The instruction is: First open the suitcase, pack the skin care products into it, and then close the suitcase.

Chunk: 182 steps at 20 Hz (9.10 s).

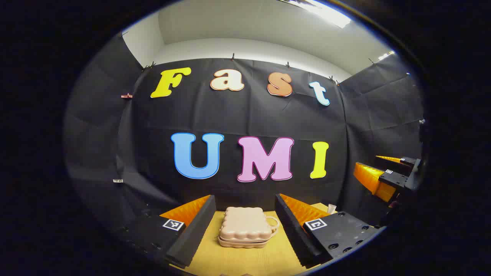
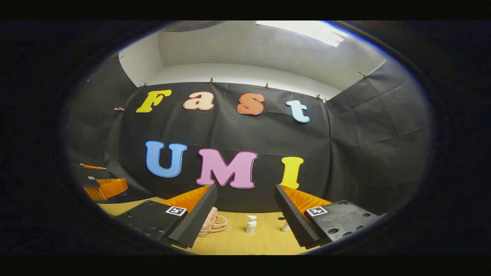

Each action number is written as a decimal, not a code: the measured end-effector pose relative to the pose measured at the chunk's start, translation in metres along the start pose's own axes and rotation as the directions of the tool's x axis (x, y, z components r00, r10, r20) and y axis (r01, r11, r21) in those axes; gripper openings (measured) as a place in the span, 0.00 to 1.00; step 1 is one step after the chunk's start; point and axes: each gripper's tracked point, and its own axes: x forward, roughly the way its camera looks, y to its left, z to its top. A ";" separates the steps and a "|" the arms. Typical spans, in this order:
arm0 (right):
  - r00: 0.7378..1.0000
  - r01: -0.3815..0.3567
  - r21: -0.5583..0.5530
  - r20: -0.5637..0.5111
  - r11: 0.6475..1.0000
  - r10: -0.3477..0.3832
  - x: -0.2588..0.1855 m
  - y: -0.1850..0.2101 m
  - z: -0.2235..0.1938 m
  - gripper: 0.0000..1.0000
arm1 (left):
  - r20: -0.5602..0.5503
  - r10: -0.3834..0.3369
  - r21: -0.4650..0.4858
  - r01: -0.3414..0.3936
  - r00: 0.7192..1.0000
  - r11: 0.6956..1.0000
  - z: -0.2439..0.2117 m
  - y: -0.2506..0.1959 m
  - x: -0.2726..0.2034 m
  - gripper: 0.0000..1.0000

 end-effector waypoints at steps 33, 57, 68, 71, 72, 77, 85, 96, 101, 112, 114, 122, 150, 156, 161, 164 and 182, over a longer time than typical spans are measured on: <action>0.999 -0.005 -0.035 -0.035 0.999 0.004 0.064 -0.064 -0.037 0.96 | -0.199 -0.164 0.062 0.180 0.966 0.982 -0.105 -0.113 0.150 0.99; 0.932 -0.177 0.105 -0.300 0.979 0.201 0.187 -0.100 -0.224 0.97 | -0.663 -0.049 0.189 0.230 0.747 0.955 -0.401 -0.192 0.376 0.95; 0.934 -0.112 0.098 -0.329 0.989 0.138 0.197 -0.136 -0.243 0.97 | -0.785 0.044 0.179 0.159 0.618 0.971 -0.447 -0.174 0.384 0.25; 0.936 -0.131 0.096 -0.315 0.987 0.155 0.193 -0.126 -0.237 0.97 | -0.767 -0.003 0.137 0.168 0.642 0.976 -0.424 -0.181 0.389 0.19; 0.939 -0.135 0.094 -0.306 0.986 0.158 0.192 -0.122 -0.234 0.97 | -0.753 -0.016 0.127 0.169 0.657 0.977 -0.412 -0.182 0.391 0.18; 0.950 -0.121 0.079 -0.281 0.990 0.138 0.181 -0.103 -0.215 0.96 | -0.721 -0.086 -0.021 0.103 0.688 0.995 -0.343 -0.173 0.389 0.16; 0.969 -0.140 0.058 -0.198 0.988 0.149 0.149 -0.038 -0.156 0.96 | -0.627 -0.047 0.009 0.068 0.777 0.998 -0.212 -0.062 0.388 0.15; 0.987 -0.054 -0.049 -0.155 0.997 0.046 0.151 -0.023 -0.127 0.96 | -0.512 0.217 0.205 -0.127 0.831 0.971 -0.174 0.213 0.377 0.12; 0.978 0.001 -0.105 -0.208 0.994 -0.023 0.144 -0.024 -0.154 0.96 | -0.540 0.253 0.163 -0.196 0.803 0.967 -0.241 0.320 0.367 0.12; 0.949 0.018 -0.142 -0.308 0.990 -0.062 0.113 0.001 -0.223 0.97 | -0.693 0.263 0.147 -0.226 0.671 0.963 -0.429 0.399 0.351 0.12; 0.943 0.027 -0.138 -0.324 0.990 -0.071 0.106 0.000 -0.232 0.96 | -0.703 0.292 0.158 -0.258 0.648 0.953 -0.443 0.406 0.347 0.13; 0.955 0.016 -0.143 -0.292 0.990 -0.058 0.111 -0.006 -0.217 0.94 | -0.568 0.492 0.353 -0.345 0.660 0.870 -0.357 0.420 0.325 0.42; 0.895 -0.012 -0.003 -0.446 1.000 0.010 0.167 -0.194 -0.402 0.97 | -0.324 -0.110 -0.152 0.063 0.940 0.986 -0.358 -0.279 0.313 0.99; 0.848 0.021 -0.002 -0.530 1.000 -0.019 0.167 -0.211 -0.454 0.97 | -0.392 -0.171 -0.086 0.150 0.904 0.985 -0.410 -0.317 0.336 0.99; 0.809 0.043 0.027 -0.587 0.999 -0.019 0.174 -0.203 -0.488 0.97 | -0.429 -0.219 -0.092 0.198 0.876 0.976 -0.447 -0.340 0.372 0.99; 0.797 0.075 0.041 -0.602 0.996 -0.035 0.184 -0.201 -0.505 0.97 | -0.441 -0.226 -0.097 0.204 0.868 0.974 -0.460 -0.347 0.391 0.99; 0.721 0.181 0.022 -0.683 0.983 -0.118 0.231 -0.219 -0.562 0.80 | -0.482 -0.228 -0.082 0.216 0.846 0.973 -0.462 -0.315 0.373 0.64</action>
